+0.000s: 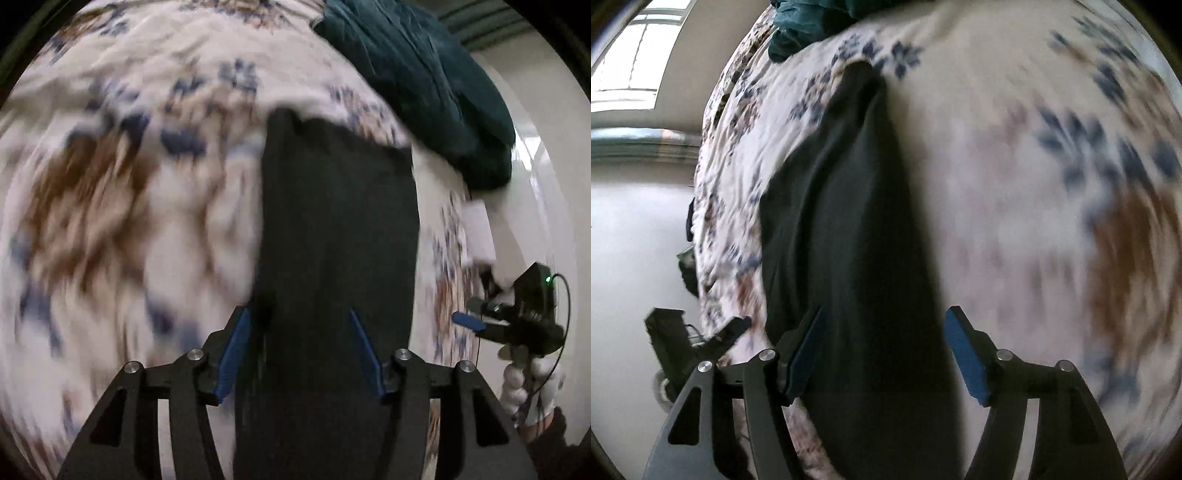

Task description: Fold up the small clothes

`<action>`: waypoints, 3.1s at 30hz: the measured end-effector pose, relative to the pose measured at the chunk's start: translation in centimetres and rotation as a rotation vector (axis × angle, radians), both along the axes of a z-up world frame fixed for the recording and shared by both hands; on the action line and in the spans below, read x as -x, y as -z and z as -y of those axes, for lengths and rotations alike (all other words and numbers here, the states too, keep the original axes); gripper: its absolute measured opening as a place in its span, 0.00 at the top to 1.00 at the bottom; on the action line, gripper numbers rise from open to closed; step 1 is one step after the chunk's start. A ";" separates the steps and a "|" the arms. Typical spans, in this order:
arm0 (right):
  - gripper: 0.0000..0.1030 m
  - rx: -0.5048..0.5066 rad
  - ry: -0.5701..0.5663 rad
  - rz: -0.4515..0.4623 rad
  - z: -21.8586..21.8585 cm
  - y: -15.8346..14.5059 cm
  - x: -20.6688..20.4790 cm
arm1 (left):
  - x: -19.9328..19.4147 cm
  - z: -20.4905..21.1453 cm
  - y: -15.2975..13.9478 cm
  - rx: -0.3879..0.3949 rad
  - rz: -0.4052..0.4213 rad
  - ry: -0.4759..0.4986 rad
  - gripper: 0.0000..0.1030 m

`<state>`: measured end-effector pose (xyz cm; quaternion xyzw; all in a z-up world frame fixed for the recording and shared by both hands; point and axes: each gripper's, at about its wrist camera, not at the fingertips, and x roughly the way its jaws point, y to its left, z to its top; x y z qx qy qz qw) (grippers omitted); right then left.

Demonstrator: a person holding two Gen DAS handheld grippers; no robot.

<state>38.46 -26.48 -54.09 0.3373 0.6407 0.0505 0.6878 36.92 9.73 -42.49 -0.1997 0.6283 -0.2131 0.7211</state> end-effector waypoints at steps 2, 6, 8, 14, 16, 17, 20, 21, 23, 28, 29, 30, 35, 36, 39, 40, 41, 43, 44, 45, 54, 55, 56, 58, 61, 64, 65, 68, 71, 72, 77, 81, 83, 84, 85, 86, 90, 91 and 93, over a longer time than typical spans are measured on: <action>0.33 -0.002 0.022 -0.031 -0.6 -1.2 4.6 | 4.4 -0.3 0.2 -0.001 -0.045 0.035 0.49; 0.33 -0.015 0.071 -0.133 -1.6 -1.3 14.3 | 12.0 -0.5 2.7 0.017 -0.196 0.059 0.49; 0.33 -0.033 0.082 -0.189 -2.1 -0.3 18.4 | 15.2 -0.7 4.1 0.030 -0.271 0.051 0.49; 0.33 -0.042 0.051 -0.330 -5.6 6.4 27.8 | 22.2 0.9 6.8 0.020 -0.310 0.069 0.53; 0.33 -0.064 0.053 -0.343 -6.8 8.7 30.1 | 23.2 2.0 6.6 0.027 -0.254 0.115 0.92; 0.33 -0.076 0.056 -0.345 -7.4 9.6 30.5 | 23.3 2.7 6.8 0.001 -0.244 0.138 0.99; 0.34 -0.134 0.123 -0.332 -8.4 12.1 32.6 | 23.7 3.6 6.1 -0.042 -0.177 0.167 0.99; 0.45 -0.163 0.172 -0.320 -8.1 12.5 33.4 | 23.6 3.7 5.7 -0.072 -0.165 0.167 1.00; 0.85 -0.192 0.240 -0.295 -8.2 12.7 34.6 | 23.6 2.9 5.0 -0.114 -0.136 0.153 1.00; 0.88 -0.154 0.199 -0.169 -8.9 10.1 36.5 | 23.9 -1.1 6.7 -0.116 -0.195 0.068 1.00; 0.86 -0.155 0.201 -0.169 -8.8 10.3 36.8 | 23.8 -1.6 6.9 -0.067 -0.212 0.038 1.00; 0.83 -0.161 0.208 -0.177 -8.9 10.8 37.1 | 24.1 -1.7 7.0 -0.036 -0.220 0.023 0.98; 0.48 -0.250 0.238 -0.207 -8.2 11.6 36.2 | 24.6 -1.9 7.8 0.190 -0.249 -0.067 0.52; 0.47 -0.248 0.230 -0.196 -8.2 11.5 36.1 | 24.6 -1.1 8.0 0.206 -0.248 -0.071 0.43; 0.47 -0.191 0.155 -0.205 -8.0 11.9 35.5 | 24.3 0.7 8.6 0.172 -0.229 -0.035 0.36; 0.47 -0.185 0.132 -0.196 -8.1 12.1 35.4 | 24.2 0.8 8.8 0.165 -0.224 -0.026 0.33; 0.47 -0.179 0.115 -0.194 -8.4 12.1 35.2 | 24.0 1.0 8.7 0.159 -0.224 -0.028 0.32; 0.47 -0.161 0.087 -0.197 -9.3 12.2 34.5 | 23.9 1.2 7.7 0.135 -0.235 -0.046 0.32; 0.47 -0.159 0.085 -0.199 -9.4 12.0 34.4 | 24.0 1.2 6.8 0.109 -0.228 -0.040 0.32; 0.47 -0.157 0.081 -0.199 -9.7 11.8 34.3 | 24.3 1.2 6.2 0.094 -0.214 -0.033 0.32; 0.47 -0.144 0.018 -0.173 -8.8 11.8 34.3 | 26.3 0.4 8.9 0.038 -0.226 -0.015 0.24; 0.47 -0.139 0.009 -0.174 -9.1 12.0 34.0 | 26.1 0.7 9.2 0.050 -0.224 -0.028 0.21; 0.47 -0.137 0.005 -0.174 -9.0 12.2 34.1 | 26.0 0.8 9.3 0.052 -0.218 -0.050 0.21; 0.47 -0.142 -0.003 -0.169 -8.9 12.4 33.9 | 26.1 1.1 8.9 0.042 -0.205 -0.063 0.21; 0.47 -0.169 -0.002 -0.157 -9.1 12.4 34.0 | 26.7 2.3 7.8 0.037 -0.158 -0.056 0.33; 0.69 -0.225 -0.004 -0.177 -9.2 13.1 34.3 | 27.2 3.1 7.8 -0.002 -0.152 -0.054 0.91; 0.73 -0.233 -0.009 -0.184 -9.1 13.3 34.5 | 27.4 3.0 7.6 0.006 -0.149 -0.079 0.91; 0.86 -0.268 0.036 -0.184 -9.1 13.3 34.5 | 27.9 1.5 7.1 0.039 -0.153 -0.132 0.92; 0.88 -0.256 0.038 -0.159 -9.4 11.9 34.4 | 28.2 0.4 5.5 0.084 -0.143 -0.174 0.92; 0.88 -0.265 0.042 -0.146 -9.5 11.2 34.4 | 28.3 0.0 4.8 0.092 -0.132 -0.176 0.92; 0.88 -0.306 0.061 -0.055 -9.0 6.3 34.0 | 27.1 0.0 -0.6 0.144 -0.040 -0.174 0.93; 0.88 -0.330 0.088 0.023 -8.2 2.2 32.6 | 25.0 0.0 -4.2 0.175 0.036 -0.171 0.93; 0.88 -0.339 0.101 0.059 -7.9 0.2 31.5 | 23.1 0.0 -5.8 0.205 0.070 -0.178 0.93; 0.88 -0.340 0.106 0.080 -7.8 -0.9 30.6 | 22.3 0.1 -6.3 0.214 0.086 -0.185 0.93; 0.88 -0.342 0.107 0.098 -7.6 -1.7 29.9 | 21.3 0.3 -6.8 0.229 0.102 -0.192 0.93; 0.88 -0.341 0.104 0.120 -7.5 -2.7 28.8 | 19.8 0.4 -7.4 0.255 0.120 -0.197 0.93; 0.88 -0.306 0.100 0.211 -6.3 -6.0 23.3 | 14.4 1.2 -8.5 0.272 0.194 -0.209 0.93; 0.88 -0.290 0.106 0.234 -5.8 -6.6 21.1 | 12.3 1.3 -8.6 0.281 0.212 -0.211 0.93; 0.88 -0.268 0.114 0.261 -4.9 -7.3 17.6 | 8.6 1.5 -8.6 0.290 0.229 -0.230 0.93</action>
